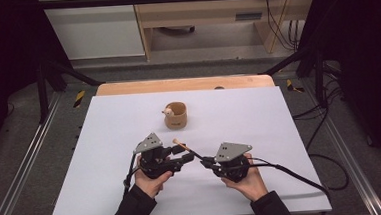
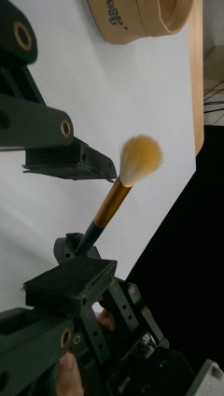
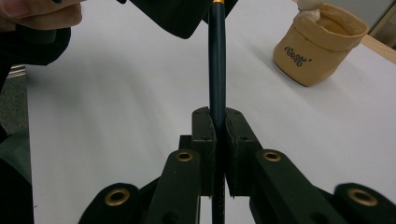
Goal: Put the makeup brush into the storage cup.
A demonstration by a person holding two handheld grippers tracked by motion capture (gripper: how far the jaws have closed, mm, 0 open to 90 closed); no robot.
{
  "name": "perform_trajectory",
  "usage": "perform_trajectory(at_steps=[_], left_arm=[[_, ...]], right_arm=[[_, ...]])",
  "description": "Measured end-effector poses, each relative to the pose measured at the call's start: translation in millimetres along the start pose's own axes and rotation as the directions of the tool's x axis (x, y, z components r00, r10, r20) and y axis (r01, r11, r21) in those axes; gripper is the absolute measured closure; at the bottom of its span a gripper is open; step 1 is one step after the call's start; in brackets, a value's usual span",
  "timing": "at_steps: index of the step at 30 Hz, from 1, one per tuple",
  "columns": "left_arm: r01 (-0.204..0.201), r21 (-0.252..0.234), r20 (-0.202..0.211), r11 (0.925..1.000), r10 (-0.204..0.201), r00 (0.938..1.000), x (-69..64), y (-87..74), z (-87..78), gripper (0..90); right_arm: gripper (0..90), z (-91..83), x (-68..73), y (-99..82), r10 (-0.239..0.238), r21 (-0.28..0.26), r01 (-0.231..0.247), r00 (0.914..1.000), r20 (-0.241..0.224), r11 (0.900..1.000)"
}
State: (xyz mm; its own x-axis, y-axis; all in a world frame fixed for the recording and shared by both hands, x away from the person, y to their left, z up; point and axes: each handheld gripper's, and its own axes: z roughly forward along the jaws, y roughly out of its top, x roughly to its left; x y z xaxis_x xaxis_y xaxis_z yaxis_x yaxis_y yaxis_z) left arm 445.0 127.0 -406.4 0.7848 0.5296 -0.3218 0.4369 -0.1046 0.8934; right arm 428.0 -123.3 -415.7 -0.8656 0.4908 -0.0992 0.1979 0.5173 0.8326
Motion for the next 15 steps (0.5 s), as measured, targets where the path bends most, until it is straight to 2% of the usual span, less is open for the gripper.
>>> perform_trajectory(at_steps=[15], left_arm=[[0.026,-0.018,0.018,0.9995,-0.025,0.9995,1.0,-0.9,-0.4,62.3]], right_arm=[[84.1,3.3,1.6,-1.0,-0.007,-0.007,0.007,0.9999,-0.015,1.0000]])
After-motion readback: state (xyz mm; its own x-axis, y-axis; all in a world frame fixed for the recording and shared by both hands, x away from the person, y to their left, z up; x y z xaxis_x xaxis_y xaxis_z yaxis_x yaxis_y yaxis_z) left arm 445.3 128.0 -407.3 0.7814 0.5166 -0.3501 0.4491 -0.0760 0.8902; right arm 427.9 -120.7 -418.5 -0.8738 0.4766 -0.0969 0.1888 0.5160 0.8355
